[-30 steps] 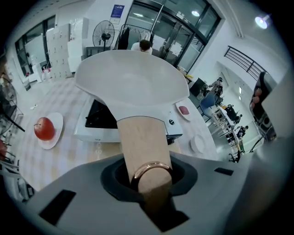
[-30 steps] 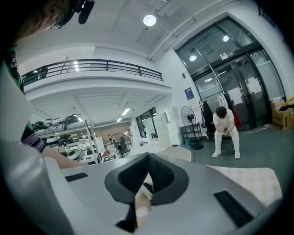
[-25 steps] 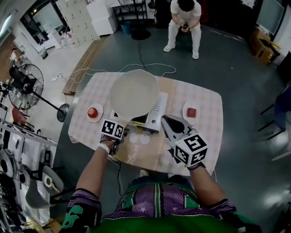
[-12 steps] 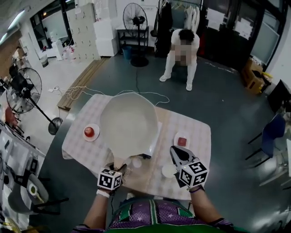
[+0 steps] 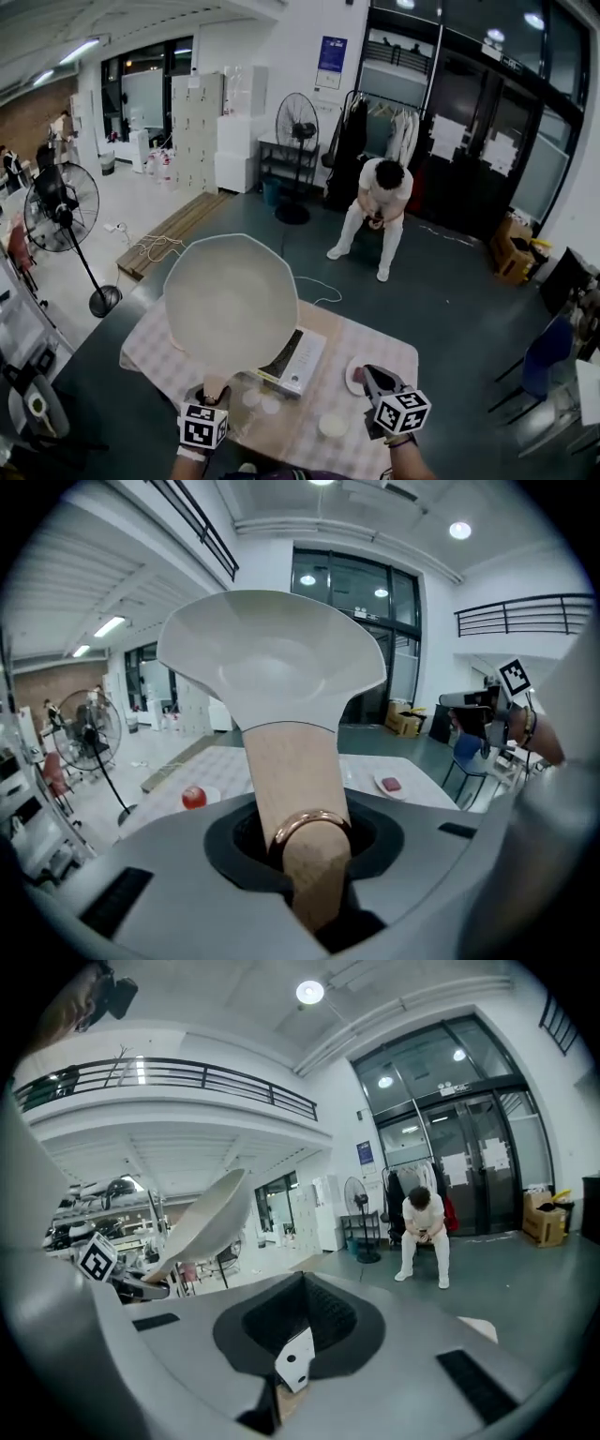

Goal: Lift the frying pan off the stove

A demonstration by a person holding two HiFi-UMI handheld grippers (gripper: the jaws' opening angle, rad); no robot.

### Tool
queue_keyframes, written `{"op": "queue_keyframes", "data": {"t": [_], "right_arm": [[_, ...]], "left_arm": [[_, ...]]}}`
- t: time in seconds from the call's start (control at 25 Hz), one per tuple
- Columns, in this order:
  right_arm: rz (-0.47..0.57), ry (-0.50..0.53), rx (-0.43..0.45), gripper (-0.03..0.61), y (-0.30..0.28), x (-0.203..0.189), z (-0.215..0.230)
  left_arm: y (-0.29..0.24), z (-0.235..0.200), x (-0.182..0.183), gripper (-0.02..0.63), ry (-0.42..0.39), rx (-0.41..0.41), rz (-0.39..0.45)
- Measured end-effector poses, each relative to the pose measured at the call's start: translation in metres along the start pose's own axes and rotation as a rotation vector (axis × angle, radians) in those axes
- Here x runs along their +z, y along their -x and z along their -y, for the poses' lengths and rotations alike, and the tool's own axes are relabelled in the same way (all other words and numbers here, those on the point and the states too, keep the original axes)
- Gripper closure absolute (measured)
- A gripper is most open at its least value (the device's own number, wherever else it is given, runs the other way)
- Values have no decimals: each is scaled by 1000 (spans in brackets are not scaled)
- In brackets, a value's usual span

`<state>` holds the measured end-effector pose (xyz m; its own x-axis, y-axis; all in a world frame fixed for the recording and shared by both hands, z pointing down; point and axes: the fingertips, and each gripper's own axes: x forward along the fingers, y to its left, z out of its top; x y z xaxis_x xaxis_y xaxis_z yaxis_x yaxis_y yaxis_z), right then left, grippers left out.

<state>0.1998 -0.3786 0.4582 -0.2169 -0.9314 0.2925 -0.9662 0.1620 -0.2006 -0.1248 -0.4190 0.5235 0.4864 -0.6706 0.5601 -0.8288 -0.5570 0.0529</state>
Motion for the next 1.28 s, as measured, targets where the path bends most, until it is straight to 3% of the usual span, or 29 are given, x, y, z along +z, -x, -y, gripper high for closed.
{"op": "queue_keyframes", "data": {"t": [0.12,0.44,0.8,1.08,1.28], "right_arm": [[50,16,-36,572,-1,21,2],[170,25,-60,572,1,71,-27],[280,135,-93,572,1,100,-110],[310,118,-169,572,-7,82,-136],[325,98,-207,572,-1,77,-126]], "left_arm": [[18,-29,17,489,22,55,71],[67,-80,52,489,26,94,186],[81,-115,88,489,-66,48,293],[55,-101,98,489,-72,-69,340],[40,-93,102,488,-90,-94,338]]}}
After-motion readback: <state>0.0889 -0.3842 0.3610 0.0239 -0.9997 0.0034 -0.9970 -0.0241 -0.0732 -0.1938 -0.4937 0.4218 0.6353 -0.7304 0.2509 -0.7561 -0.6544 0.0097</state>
